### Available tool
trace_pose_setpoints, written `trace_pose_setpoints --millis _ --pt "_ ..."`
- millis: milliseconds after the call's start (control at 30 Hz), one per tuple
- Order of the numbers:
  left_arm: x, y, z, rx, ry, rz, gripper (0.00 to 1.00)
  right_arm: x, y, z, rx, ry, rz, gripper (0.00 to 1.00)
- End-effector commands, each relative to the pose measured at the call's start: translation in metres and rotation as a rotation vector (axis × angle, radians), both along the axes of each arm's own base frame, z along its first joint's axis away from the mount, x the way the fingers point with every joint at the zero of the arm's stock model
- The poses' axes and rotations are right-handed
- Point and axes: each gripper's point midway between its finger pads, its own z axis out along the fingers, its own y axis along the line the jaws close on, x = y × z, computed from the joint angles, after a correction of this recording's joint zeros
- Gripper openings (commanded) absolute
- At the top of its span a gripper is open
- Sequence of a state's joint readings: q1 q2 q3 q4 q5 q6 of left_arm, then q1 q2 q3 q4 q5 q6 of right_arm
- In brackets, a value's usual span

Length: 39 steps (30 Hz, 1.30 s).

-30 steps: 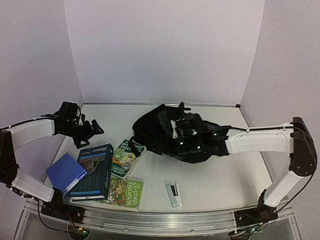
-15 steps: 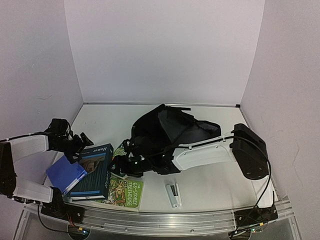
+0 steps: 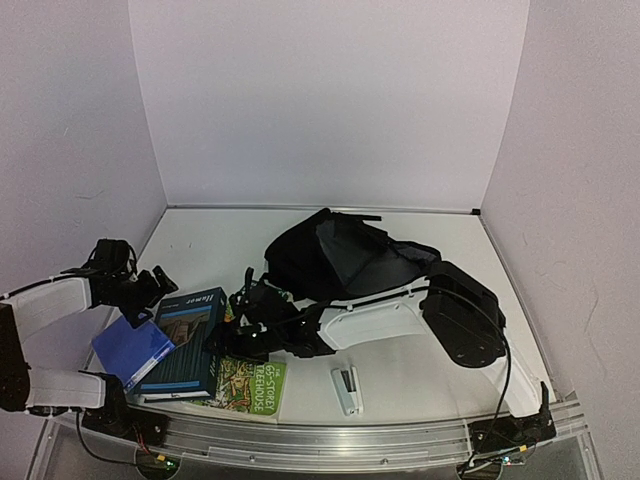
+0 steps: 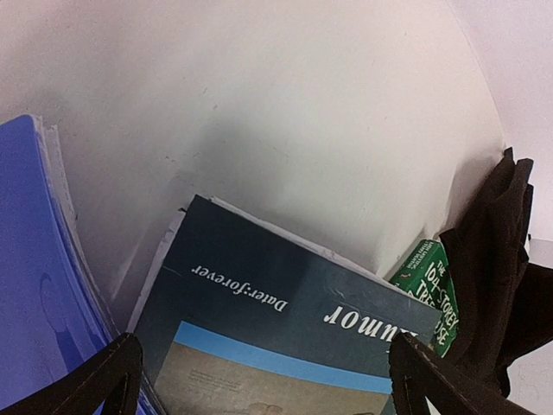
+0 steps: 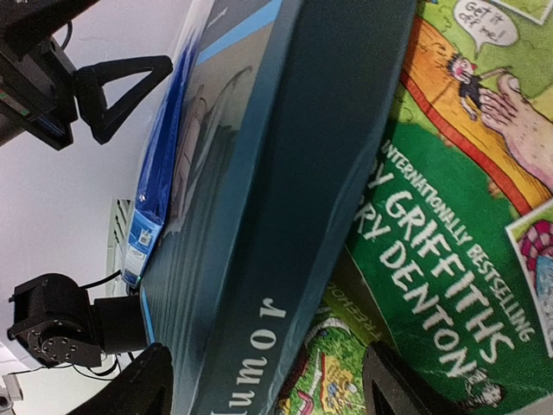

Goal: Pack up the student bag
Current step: Pick up the book from the center of the board.

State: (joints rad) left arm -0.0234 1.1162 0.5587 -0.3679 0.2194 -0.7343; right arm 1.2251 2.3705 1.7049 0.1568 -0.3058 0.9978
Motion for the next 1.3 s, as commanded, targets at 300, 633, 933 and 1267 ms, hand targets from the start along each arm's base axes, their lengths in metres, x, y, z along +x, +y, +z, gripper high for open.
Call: trace_pose_setpoints --millis 300,633,933,1267 --pt "0.002 -0.001 -0.024 -0.005 0.046 -0.023 1.0 0.005 0.024 -0.019 0.033 0.063 -0.048 0.71" --pt "0.0 -0.011 -0.019 -0.064 0.016 -0.047 1.0 0.015 0.036 -0.011 0.089 0.059 -0.085 0.47" --pt "0.01 -0.038 0.026 -0.133 -0.171 -0.233 1.0 0.045 -0.002 0.055 0.103 -0.131 -0.25 0.17" --pt "0.025 -0.079 0.117 -0.254 -0.413 -0.486 1.0 0.07 -0.091 0.113 0.03 -0.3 -0.439 0.14"
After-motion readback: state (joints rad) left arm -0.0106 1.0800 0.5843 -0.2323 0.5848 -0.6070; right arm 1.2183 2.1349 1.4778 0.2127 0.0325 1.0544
